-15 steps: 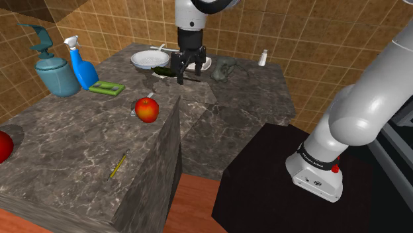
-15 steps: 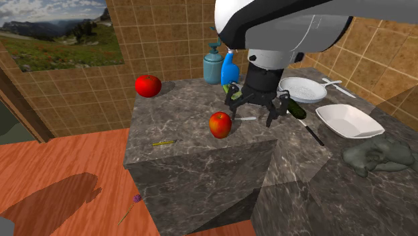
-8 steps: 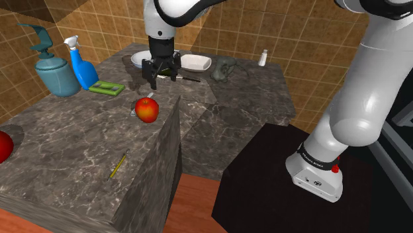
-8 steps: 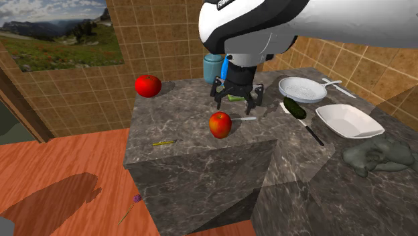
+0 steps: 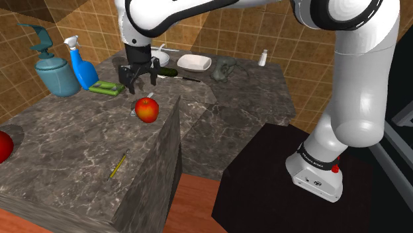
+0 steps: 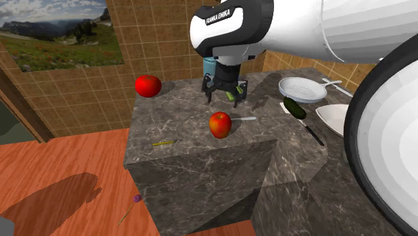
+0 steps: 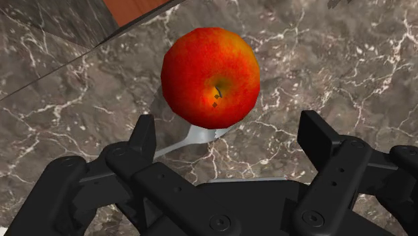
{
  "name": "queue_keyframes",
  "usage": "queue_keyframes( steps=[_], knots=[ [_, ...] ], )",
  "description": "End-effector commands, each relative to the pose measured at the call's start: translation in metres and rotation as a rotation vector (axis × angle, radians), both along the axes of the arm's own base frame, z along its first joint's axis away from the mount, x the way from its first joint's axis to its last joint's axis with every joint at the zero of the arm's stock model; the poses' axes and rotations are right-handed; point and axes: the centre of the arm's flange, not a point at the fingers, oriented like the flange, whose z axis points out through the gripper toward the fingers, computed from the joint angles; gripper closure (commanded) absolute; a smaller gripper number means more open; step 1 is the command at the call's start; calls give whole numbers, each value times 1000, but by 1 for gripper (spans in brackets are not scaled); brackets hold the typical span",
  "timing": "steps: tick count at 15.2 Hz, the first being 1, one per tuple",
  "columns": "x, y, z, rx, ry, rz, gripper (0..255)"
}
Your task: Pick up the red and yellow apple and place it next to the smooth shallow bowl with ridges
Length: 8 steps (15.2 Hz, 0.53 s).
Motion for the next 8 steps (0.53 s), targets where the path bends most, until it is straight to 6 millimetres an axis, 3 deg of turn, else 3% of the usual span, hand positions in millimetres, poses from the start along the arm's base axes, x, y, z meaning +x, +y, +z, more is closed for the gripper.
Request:
queue_keyframes(
  steps=[1, 5, 8],
  knots=[
    [2, 1, -12, 0, -1, 0, 0],
    [2, 3, -36, 0, -1, 0, 0],
    [2, 3, -36, 0, -1, 0, 0]
  ],
)
